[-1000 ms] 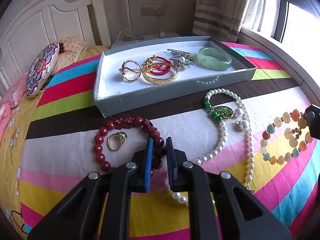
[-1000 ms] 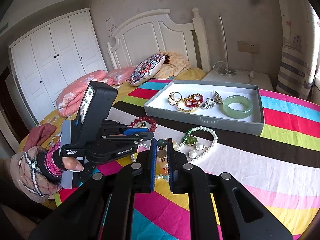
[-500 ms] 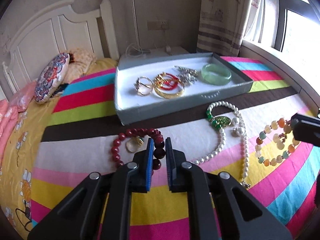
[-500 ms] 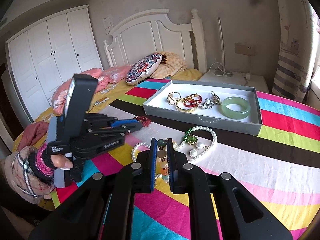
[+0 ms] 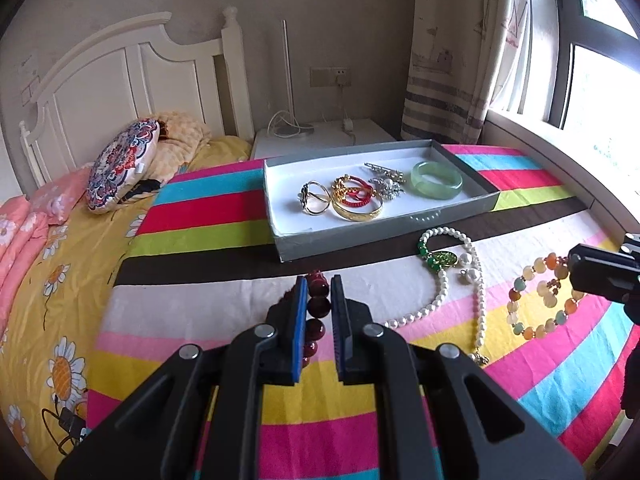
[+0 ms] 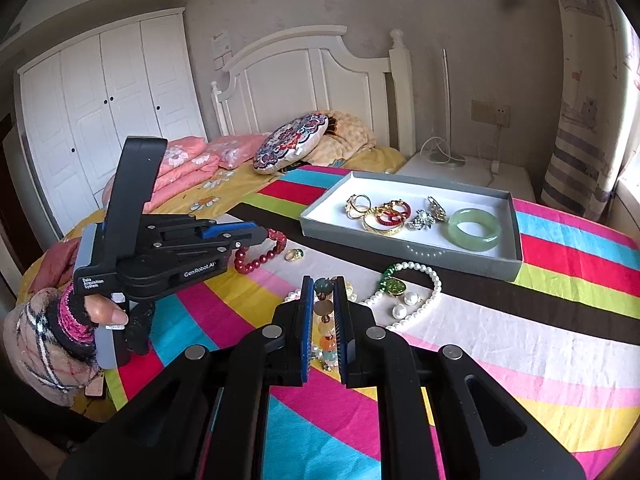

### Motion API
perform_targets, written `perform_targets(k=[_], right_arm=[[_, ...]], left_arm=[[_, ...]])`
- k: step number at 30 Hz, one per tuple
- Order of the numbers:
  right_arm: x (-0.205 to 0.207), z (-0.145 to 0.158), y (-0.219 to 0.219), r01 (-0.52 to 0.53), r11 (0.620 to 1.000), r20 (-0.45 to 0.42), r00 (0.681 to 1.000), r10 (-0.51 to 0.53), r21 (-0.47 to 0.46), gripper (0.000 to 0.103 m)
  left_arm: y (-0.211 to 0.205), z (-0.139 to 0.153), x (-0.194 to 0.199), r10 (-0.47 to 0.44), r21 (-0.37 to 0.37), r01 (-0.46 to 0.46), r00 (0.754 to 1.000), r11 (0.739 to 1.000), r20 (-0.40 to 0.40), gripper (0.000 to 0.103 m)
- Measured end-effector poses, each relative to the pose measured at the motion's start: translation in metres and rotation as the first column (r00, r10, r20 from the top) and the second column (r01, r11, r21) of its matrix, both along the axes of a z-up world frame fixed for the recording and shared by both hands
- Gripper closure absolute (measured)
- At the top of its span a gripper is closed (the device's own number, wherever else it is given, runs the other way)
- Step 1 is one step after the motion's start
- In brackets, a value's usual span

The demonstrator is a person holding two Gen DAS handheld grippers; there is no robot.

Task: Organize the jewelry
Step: 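Grasp the red bead bracelet with the left tool while the right tool holds its bracelet, then carry both bead bracelets up and over the grey tray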

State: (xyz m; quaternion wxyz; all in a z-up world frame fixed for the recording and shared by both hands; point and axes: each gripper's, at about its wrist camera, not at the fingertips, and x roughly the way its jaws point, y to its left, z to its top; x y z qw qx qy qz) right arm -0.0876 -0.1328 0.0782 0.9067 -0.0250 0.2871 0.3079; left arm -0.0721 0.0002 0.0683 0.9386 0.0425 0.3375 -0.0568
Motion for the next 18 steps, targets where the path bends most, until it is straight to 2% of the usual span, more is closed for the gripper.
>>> perform_targets(k=[9,11,18], right_arm=[[-0.022,0.013,0.011,-0.008,1.000,0.043,0.999,0.009,-0.024,0.092],[-0.026,0.016,0.012,-0.006,1.000,0.054,0.999,0.007,-0.025,0.092],[-0.036,0.023,0.013,-0.002,0.999,0.075,0.997,0.004,-0.032,0.092]], left_arm=[[0.006,0.019,-0.038,-0.011,-0.008,0.012,0.998,1.000,0.061,0.092],[0.007,0.025,-0.046,-0.016,-0.008,0.017,0.997,1.000,0.080,0.103],[0.002,0.044,-0.063,-0.041,-0.012,0.043,0.991,0.999,0.128,0.103]])
